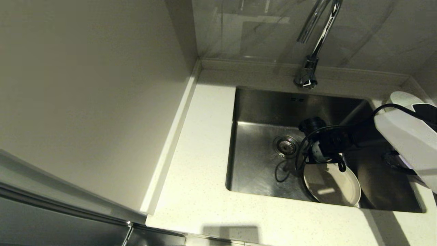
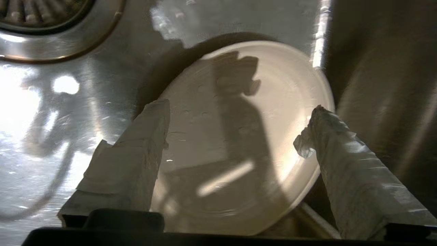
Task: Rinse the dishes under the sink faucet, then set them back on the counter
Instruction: Put a plate back to the table from the sink
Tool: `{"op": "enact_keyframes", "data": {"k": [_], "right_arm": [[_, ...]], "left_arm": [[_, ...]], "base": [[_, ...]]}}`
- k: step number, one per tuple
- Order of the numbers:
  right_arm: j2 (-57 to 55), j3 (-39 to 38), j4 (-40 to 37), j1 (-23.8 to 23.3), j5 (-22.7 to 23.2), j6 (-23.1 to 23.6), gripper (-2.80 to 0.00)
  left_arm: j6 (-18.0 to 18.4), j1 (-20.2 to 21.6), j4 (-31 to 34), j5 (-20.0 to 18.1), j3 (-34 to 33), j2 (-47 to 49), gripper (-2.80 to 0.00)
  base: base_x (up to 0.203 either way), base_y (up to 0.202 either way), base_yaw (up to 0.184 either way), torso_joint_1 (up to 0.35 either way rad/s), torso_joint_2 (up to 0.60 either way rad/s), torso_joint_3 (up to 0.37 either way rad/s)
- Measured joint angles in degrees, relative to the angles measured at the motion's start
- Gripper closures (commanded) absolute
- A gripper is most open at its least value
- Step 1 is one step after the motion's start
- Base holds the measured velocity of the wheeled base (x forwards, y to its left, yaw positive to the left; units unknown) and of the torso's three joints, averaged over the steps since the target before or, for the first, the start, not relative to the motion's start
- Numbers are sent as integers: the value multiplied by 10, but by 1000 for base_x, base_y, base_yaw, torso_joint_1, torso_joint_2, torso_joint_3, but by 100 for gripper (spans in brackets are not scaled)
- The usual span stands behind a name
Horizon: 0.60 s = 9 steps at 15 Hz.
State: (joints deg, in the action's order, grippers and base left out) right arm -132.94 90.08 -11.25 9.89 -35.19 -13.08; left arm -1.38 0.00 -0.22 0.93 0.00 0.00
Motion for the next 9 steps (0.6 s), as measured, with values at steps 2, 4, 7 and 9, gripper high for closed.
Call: {"op": "enact_keyframes", "data": {"k": [2,4,7,9], "right_arm": [[-13,11,1,1,1,-1,-280],[-24,15,1,0,7,0,-280],[-40,19,2,1,10,0,-280],[-50,21,2,0,11,0,-280]], "left_arm": [[0,0,0,0,0,0,0],[0,0,0,0,0,0,0],[0,0,0,0,0,0,0],[0,0,0,0,0,0,0]], "base": [[0,0,0,0,0,0],[0,0,0,0,0,0],[0,0,0,0,0,0],[0,0,0,0,0,0]]}}
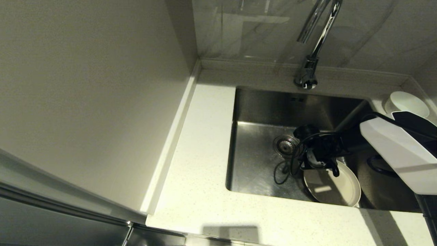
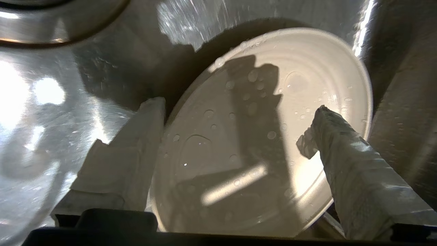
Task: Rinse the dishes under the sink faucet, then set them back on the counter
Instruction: Put a plate back to the table from the sink
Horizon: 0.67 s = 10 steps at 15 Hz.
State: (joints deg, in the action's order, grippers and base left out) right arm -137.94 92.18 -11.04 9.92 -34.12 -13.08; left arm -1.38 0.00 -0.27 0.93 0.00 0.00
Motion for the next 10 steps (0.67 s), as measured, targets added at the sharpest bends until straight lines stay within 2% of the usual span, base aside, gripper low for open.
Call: {"op": "enact_keyframes", "data": {"k": [4,5,10], "right_arm": [[-17,21,0,0,2,2,-280],[-20,24,0,0,5,3,0],[-29,26,0,-1,9,10,0]], "left_arm": [[0,0,0,0,0,0,0],[0,0,0,0,0,0,0],[0,0,0,0,0,0,0]], "base": [[0,0,0,0,0,0],[0,0,0,0,0,0],[0,0,0,0,0,0]]}}
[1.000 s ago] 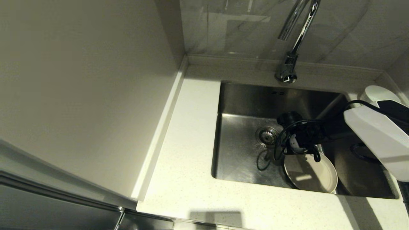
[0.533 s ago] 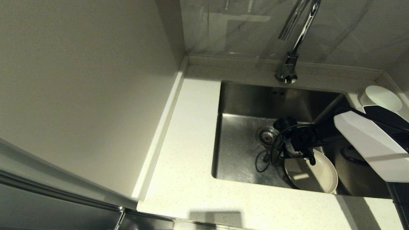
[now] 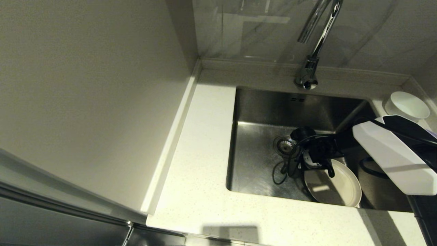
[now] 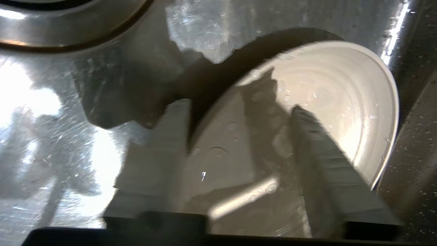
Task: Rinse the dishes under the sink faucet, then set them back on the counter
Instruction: Put a plate back to the table from the sink
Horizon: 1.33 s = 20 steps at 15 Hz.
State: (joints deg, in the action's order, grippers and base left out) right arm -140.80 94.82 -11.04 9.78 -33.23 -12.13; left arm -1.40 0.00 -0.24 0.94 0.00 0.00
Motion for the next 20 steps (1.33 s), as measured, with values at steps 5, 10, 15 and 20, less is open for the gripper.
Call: {"op": "enact_keyframes", "data": {"k": [5,10,15,20], "right_arm": [[5,2,1,-2,1,-4,0],[61,-17,0,50,-3,-21,0],[141,-87,0,129,-4,-58,0],[238,-130,3,194,3,-100,0]], "left_arm": [[0,0,0,0,0,0,0],[0,0,0,0,0,0,0],[0,0,0,0,0,0,0],[0,0,0,0,0,0,0]], "base": [[0,0,0,0,0,0],[0,0,0,0,0,0],[0,0,0,0,0,0],[0,0,0,0,0,0]]}}
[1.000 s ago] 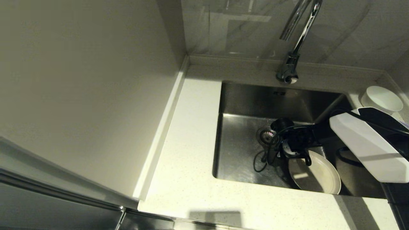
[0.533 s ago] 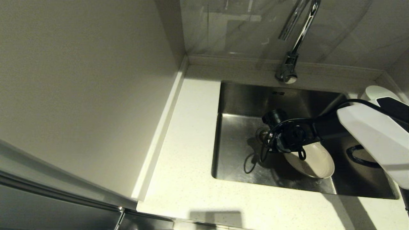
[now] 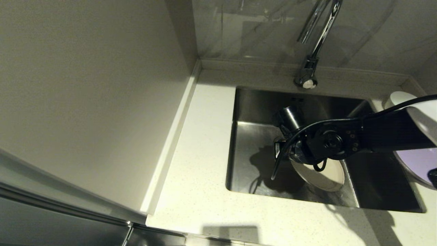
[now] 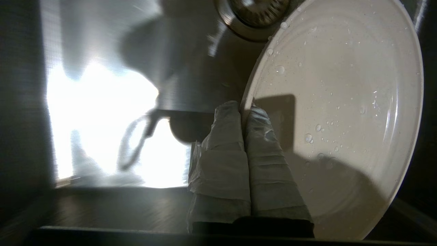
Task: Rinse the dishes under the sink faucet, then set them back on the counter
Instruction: Put a plate back to the table from the sink
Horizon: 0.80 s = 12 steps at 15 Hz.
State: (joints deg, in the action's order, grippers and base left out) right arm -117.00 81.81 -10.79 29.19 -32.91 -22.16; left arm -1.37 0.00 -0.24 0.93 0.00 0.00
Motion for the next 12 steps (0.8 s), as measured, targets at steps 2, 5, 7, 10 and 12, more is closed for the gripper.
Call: {"op": "enact_keyframes", "data": {"k": [2,5,7,10,12], "right_arm": [[45,-7,26,12,43,-25,0],[120,-16,120,17,176,-77,0],[165,-13,190,17,280,-126,0],[213,11,213,16,400,-239,0],[232,17,212,11,445,-313,0]], "left_arm": [[0,0,0,0,0,0,0],[0,0,0,0,0,0,0],[0,0,0,0,0,0,0],[0,0,0,0,0,0,0],[0,0,0,0,0,0,0]], "base": [[0,0,0,0,0,0],[0,0,0,0,0,0],[0,0,0,0,0,0],[0,0,0,0,0,0],[0,0,0,0,0,0]]}}
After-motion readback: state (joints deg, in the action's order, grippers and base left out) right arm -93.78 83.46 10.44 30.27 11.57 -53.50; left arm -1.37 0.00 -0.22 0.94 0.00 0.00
